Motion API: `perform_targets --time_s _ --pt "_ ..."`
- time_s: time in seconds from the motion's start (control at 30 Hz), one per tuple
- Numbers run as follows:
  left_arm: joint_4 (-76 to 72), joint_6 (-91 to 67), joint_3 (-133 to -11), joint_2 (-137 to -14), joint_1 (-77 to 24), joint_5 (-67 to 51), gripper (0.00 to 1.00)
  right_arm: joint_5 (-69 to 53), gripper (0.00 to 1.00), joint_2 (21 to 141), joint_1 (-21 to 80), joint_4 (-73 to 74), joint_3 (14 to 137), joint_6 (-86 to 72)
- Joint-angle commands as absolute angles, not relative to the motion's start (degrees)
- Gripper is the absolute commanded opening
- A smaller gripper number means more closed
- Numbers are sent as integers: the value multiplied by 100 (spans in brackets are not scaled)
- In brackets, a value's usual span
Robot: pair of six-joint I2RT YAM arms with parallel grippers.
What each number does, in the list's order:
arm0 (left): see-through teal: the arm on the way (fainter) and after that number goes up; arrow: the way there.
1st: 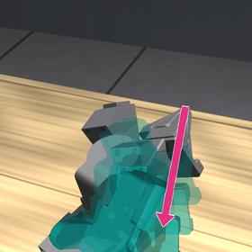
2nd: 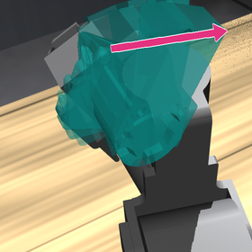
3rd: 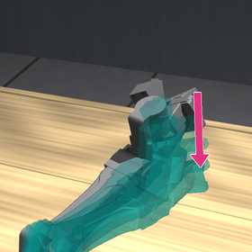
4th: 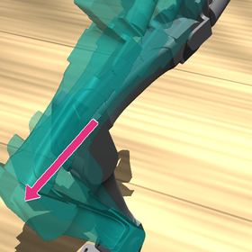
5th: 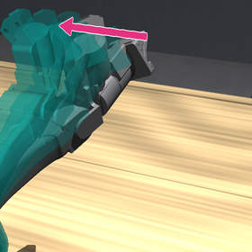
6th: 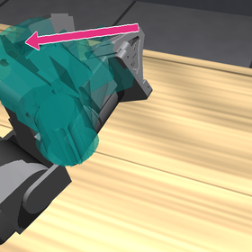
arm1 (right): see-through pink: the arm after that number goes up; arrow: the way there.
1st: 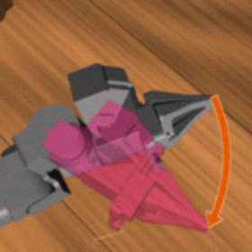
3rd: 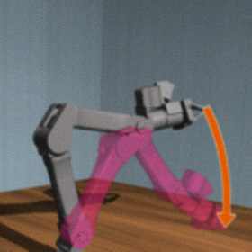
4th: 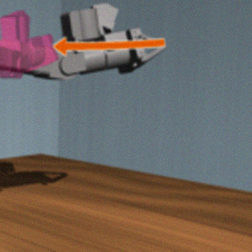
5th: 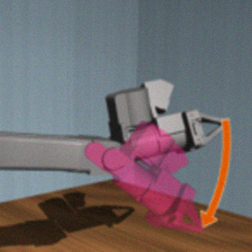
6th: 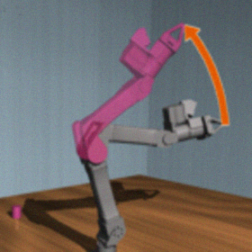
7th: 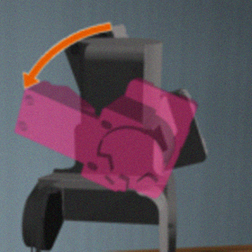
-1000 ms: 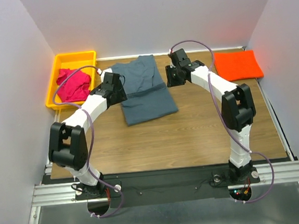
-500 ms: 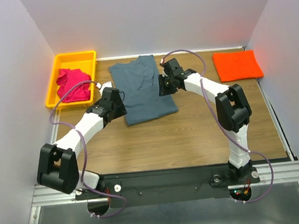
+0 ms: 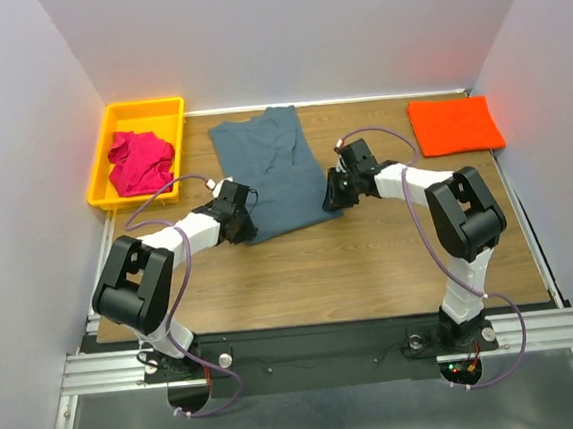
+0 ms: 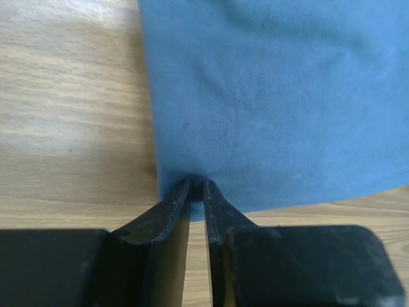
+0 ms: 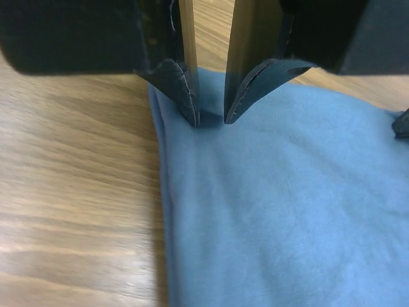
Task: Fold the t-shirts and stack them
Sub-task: Fold the tshirt
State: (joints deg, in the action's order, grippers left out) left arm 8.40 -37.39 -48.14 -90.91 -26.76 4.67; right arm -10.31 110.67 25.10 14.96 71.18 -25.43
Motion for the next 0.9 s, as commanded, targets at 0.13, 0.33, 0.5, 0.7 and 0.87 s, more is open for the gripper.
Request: perform_targets --time_s 0.13,0.33,0.5,0.7,0.87 --pt "1336 -3903 -4474 -9115 -2338 369 24 -958 28 10583 2259 1090 5978 -3119" --pt "1529 -3762 -4079 -8684 -2320 97 24 -1002 28 9757 2162 1055 4749 -3779" --pt "1529 -3587 -3972 -8078 -2320 -237 32 -1169 32 8949 2162 932 4473 -3675" --pt "968 -3340 -4719 -7559 -2312 -141 34 -1669 42 8833 2162 774 5518 -3200" --pt "554 -3059 -5562 -8023 -2276 -272 34 -2196 41 9500 2083 484 6432 -3015"
